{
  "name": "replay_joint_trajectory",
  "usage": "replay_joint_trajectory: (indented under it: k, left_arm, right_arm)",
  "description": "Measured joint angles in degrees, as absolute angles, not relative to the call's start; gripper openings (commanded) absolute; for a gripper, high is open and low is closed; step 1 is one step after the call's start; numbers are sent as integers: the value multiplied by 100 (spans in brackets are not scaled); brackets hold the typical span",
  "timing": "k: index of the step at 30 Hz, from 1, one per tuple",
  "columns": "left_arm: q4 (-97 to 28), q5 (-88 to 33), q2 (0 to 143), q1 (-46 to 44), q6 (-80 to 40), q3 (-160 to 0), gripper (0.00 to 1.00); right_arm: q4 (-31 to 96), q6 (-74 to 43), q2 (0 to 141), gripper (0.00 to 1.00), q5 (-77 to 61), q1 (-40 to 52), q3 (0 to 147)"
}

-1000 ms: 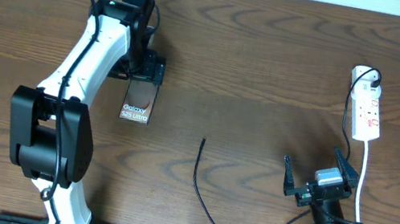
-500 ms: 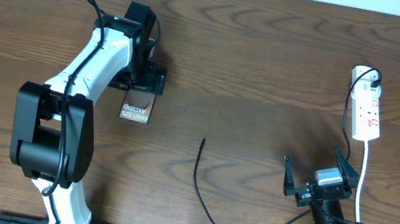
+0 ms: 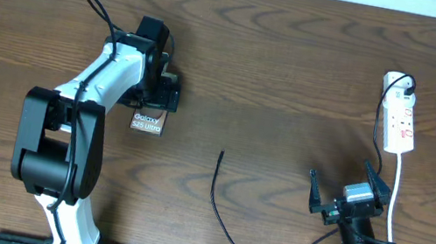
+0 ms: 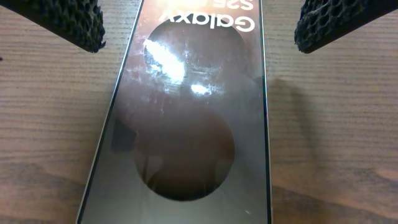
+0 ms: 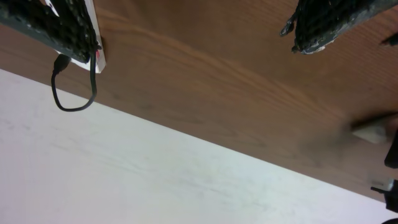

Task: Plug charger to phone and switch on socket
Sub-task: 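Lower the left gripper onto the phone's long edges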

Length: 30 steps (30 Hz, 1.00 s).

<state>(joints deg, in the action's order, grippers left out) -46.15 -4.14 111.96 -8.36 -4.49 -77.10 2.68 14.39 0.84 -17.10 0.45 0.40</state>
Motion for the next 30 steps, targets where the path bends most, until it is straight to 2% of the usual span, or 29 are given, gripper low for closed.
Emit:
replay_joint_trajectory:
  k: [30]
  left_arm:
    - [-4386,-412,11196,-836,-449,-7710,98]
  right_arm:
    - [268,1439,84,99,-1710,45,40]
